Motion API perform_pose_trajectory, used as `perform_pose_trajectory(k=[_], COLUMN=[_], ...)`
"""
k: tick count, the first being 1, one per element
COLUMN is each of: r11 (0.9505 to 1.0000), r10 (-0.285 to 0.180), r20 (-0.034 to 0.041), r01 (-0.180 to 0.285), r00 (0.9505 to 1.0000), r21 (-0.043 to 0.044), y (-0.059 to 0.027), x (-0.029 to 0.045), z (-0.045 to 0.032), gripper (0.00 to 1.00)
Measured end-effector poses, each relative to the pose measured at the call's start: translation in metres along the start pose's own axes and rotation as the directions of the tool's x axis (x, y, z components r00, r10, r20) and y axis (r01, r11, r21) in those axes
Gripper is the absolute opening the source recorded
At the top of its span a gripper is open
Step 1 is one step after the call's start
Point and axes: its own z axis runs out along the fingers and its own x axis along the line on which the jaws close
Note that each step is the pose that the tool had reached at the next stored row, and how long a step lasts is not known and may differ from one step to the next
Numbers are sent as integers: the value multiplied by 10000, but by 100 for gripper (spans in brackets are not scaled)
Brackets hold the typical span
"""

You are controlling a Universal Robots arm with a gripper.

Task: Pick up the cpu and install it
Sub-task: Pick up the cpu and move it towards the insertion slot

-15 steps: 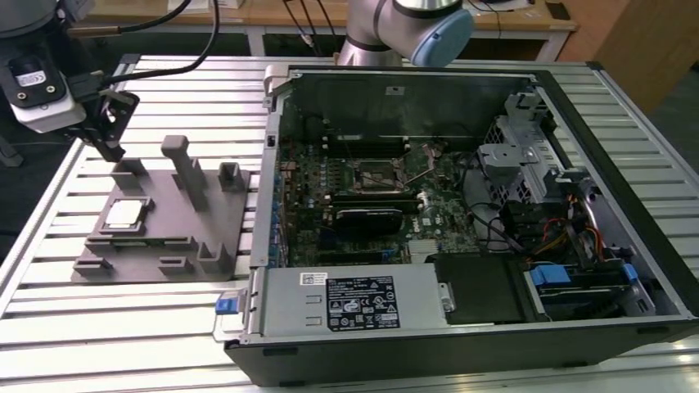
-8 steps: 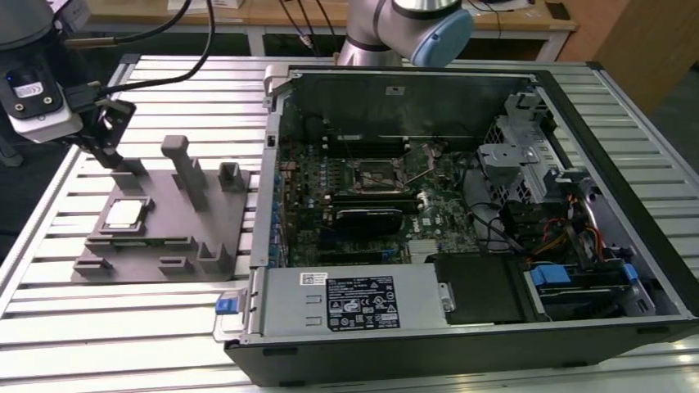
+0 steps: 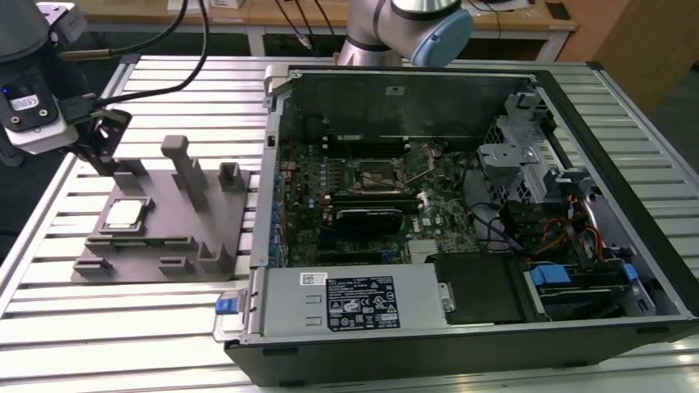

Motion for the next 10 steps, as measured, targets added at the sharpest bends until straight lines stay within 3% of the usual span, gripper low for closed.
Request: perform_pose_trajectory(k=[10], r11=[10000], r10=[1], r20=[-1], r01=[-1], r00=[10000], r21=[1], y=[-56], x=[46], z=[150], gripper=[11])
